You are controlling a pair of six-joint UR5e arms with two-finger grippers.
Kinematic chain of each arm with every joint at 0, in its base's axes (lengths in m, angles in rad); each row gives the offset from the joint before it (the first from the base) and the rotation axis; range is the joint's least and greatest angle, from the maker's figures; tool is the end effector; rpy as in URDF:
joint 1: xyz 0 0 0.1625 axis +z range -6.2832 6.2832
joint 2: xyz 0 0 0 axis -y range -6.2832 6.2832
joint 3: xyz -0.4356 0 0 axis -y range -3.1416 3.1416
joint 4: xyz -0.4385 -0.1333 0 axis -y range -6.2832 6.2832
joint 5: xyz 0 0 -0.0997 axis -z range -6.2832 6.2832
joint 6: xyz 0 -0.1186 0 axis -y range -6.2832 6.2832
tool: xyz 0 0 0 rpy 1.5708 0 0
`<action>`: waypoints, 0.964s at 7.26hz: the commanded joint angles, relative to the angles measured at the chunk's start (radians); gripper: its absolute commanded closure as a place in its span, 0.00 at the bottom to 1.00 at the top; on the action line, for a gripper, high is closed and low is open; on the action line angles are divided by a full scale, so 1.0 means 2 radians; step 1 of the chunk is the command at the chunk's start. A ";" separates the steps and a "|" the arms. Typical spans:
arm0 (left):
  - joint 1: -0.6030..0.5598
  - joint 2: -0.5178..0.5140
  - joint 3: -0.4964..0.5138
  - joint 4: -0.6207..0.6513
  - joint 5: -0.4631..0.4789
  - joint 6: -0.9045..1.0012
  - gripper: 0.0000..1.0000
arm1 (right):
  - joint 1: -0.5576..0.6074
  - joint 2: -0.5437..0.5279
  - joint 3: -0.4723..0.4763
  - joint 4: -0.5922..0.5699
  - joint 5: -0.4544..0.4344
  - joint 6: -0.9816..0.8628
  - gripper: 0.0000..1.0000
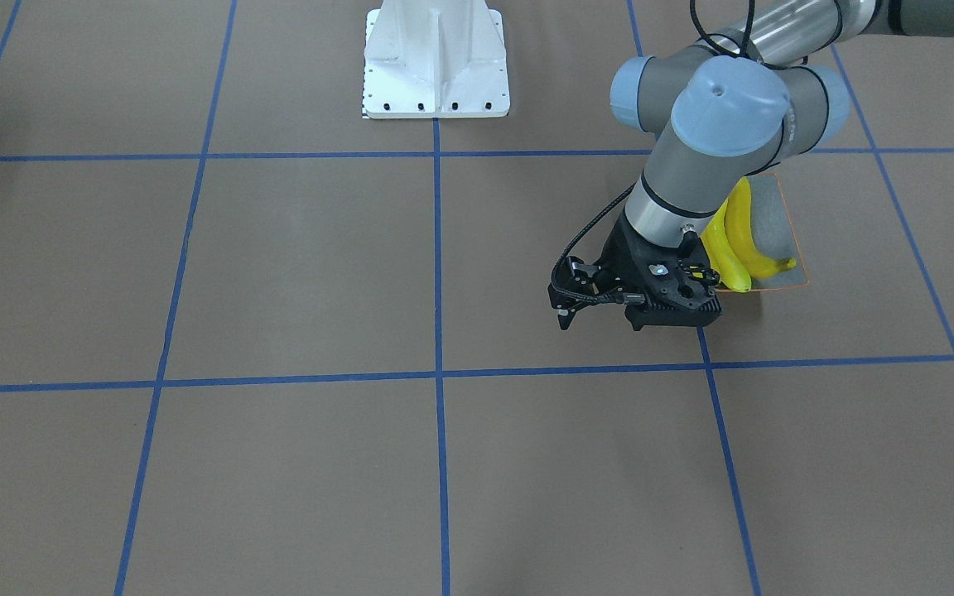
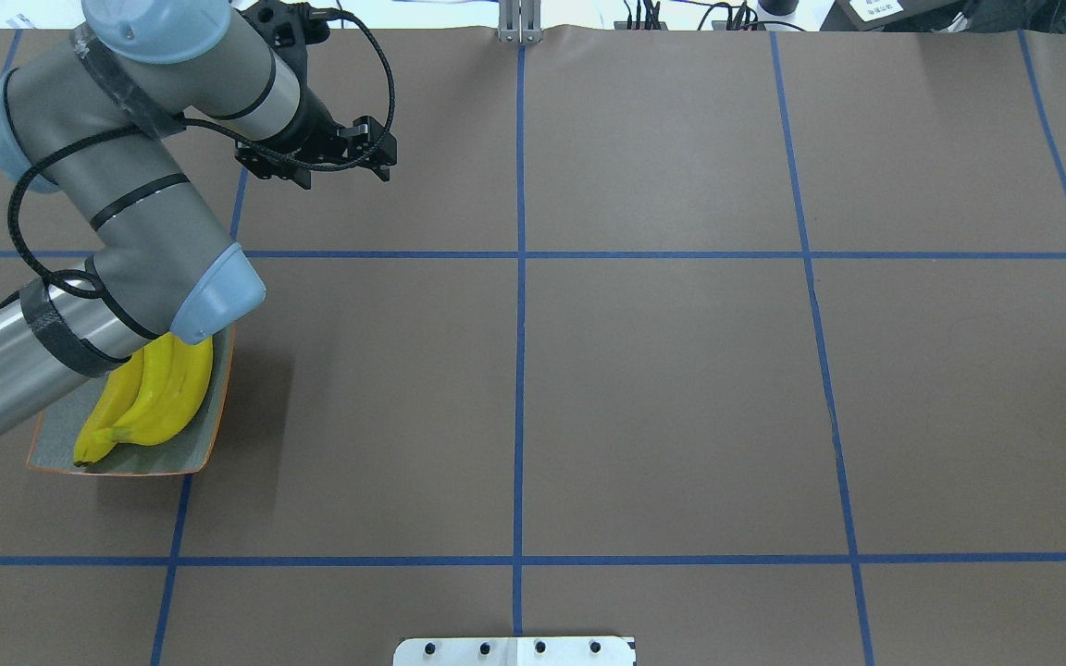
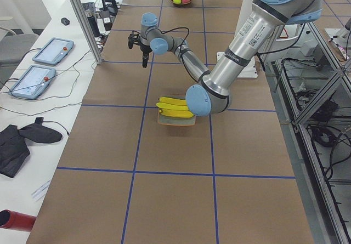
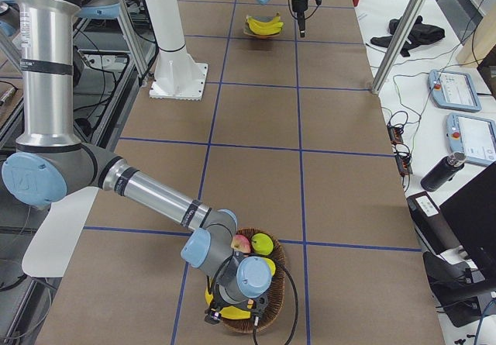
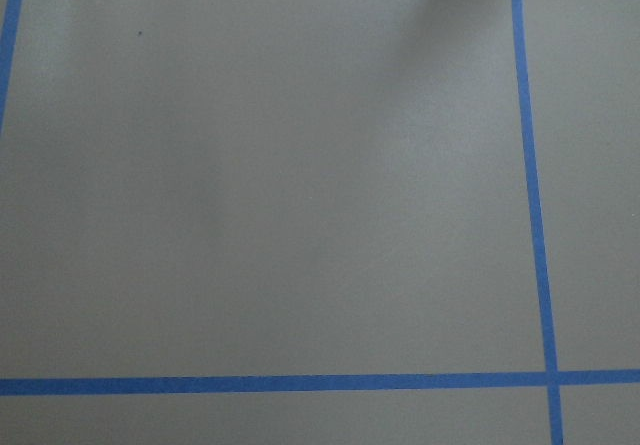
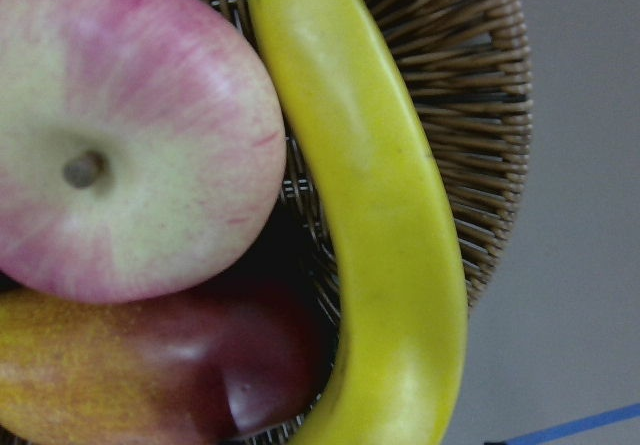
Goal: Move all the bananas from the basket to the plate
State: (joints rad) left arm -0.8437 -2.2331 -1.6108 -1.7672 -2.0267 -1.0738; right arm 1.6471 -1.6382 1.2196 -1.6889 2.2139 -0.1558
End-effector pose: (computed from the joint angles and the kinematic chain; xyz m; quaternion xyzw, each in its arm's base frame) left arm 0.4366 -0.6127 0.2110 0.1034 0.4580 -0.0547 0.8812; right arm 0.0931 -0.4025 0.9079 -0.2146 -0.3318 0.0474 0.9174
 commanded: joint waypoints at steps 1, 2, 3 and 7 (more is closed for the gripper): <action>0.001 0.000 -0.001 0.000 0.000 0.000 0.00 | 0.000 0.000 -0.001 0.000 -0.001 0.000 0.31; 0.000 0.000 -0.001 0.000 0.000 0.000 0.00 | -0.001 -0.001 -0.001 0.000 -0.001 0.000 0.31; 0.000 0.000 -0.001 0.000 0.000 0.000 0.00 | -0.001 -0.001 -0.001 0.000 -0.001 0.000 0.31; 0.000 0.000 -0.001 0.000 0.000 0.000 0.00 | 0.000 0.000 0.000 0.001 -0.001 0.001 0.30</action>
State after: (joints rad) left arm -0.8437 -2.2335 -1.6124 -1.7671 -2.0264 -1.0738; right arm 1.6462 -1.6390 1.2181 -1.6879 2.2108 -0.1539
